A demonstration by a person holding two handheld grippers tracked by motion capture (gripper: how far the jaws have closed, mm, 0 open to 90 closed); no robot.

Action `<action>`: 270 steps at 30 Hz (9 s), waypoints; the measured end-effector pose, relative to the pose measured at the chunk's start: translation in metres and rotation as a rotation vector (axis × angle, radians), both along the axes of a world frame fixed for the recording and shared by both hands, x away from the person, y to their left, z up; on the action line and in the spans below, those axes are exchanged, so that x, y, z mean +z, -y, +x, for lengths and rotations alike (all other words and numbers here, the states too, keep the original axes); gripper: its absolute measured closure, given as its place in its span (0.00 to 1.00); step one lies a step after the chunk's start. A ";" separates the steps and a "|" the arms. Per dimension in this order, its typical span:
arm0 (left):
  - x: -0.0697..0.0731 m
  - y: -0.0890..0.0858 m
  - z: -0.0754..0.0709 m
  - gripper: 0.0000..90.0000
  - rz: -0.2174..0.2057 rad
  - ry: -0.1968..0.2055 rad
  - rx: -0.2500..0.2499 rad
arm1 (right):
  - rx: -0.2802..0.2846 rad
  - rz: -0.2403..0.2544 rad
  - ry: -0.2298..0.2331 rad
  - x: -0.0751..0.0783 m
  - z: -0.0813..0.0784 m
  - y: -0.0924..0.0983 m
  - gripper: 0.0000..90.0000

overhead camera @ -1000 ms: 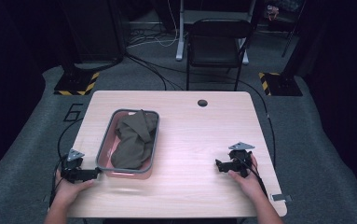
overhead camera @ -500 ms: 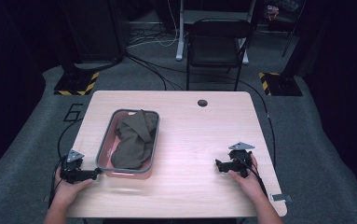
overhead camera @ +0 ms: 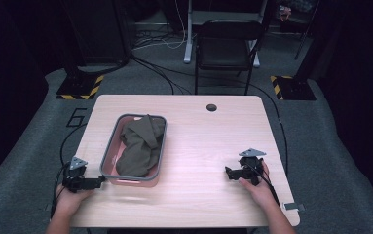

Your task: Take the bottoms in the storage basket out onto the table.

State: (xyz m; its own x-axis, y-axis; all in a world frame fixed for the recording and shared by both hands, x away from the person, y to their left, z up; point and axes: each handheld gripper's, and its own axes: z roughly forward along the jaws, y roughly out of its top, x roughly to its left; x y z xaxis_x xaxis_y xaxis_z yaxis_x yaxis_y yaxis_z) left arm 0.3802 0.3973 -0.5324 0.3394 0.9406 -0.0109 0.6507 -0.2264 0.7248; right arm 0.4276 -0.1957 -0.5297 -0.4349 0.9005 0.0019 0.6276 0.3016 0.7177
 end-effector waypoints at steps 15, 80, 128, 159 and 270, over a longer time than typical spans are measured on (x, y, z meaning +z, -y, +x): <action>0.021 -0.012 -0.009 0.19 -0.123 0.021 0.074 | 0.000 0.000 -0.001 0.000 0.000 0.000 0.00; 0.100 -0.005 -0.033 0.33 -0.237 0.063 0.088 | 0.000 0.001 -0.001 0.000 0.000 0.000 0.00; 0.130 0.068 0.000 0.29 -0.231 0.028 -0.073 | 0.000 0.000 -0.001 0.000 0.000 0.000 0.00; 0.135 0.104 0.042 0.24 -0.195 -0.014 -0.106 | 0.000 0.001 -0.001 0.000 0.000 0.000 0.00; 0.054 0.142 0.132 0.11 -0.107 -0.285 -0.074 | 0.000 0.000 0.000 0.000 0.000 0.000 0.00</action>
